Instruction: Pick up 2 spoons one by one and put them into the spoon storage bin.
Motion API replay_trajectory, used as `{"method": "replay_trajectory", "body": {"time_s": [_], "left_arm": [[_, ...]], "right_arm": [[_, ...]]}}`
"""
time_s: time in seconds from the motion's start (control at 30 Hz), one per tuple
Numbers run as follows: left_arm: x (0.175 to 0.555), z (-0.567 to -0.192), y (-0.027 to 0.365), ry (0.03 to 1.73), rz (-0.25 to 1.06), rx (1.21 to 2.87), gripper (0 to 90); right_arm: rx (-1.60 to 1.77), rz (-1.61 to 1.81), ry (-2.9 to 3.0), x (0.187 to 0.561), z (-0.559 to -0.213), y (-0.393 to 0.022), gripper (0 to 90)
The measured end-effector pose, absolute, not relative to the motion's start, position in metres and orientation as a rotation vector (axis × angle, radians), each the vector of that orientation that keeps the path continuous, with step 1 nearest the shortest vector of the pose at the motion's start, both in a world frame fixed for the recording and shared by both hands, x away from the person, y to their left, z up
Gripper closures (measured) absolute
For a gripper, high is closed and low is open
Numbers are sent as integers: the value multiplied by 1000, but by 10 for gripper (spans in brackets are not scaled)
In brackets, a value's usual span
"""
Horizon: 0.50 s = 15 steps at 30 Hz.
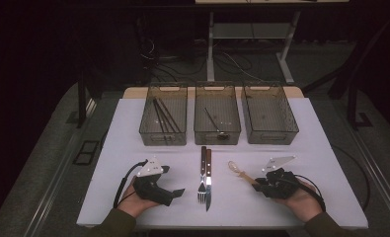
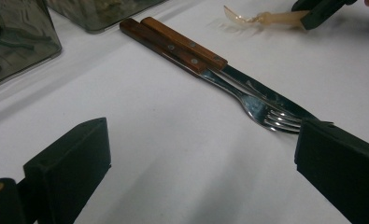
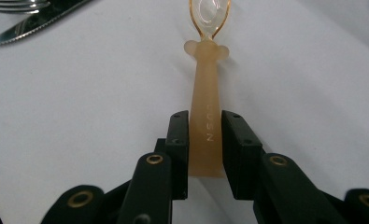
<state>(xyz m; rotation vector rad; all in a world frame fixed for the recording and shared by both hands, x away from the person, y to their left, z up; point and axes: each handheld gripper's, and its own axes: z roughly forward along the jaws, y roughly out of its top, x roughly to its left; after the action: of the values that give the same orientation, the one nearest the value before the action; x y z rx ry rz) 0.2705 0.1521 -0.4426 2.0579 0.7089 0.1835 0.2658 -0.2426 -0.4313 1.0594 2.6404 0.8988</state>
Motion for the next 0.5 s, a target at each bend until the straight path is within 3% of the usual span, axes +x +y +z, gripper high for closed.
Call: {"method": "replay_trajectory", "body": {"time_s": [0.5], "left_arm": [[275,-444,155,693,193,2065,22]], "right_arm": [[1054,947,2613,269,-423,-248,732]]}}
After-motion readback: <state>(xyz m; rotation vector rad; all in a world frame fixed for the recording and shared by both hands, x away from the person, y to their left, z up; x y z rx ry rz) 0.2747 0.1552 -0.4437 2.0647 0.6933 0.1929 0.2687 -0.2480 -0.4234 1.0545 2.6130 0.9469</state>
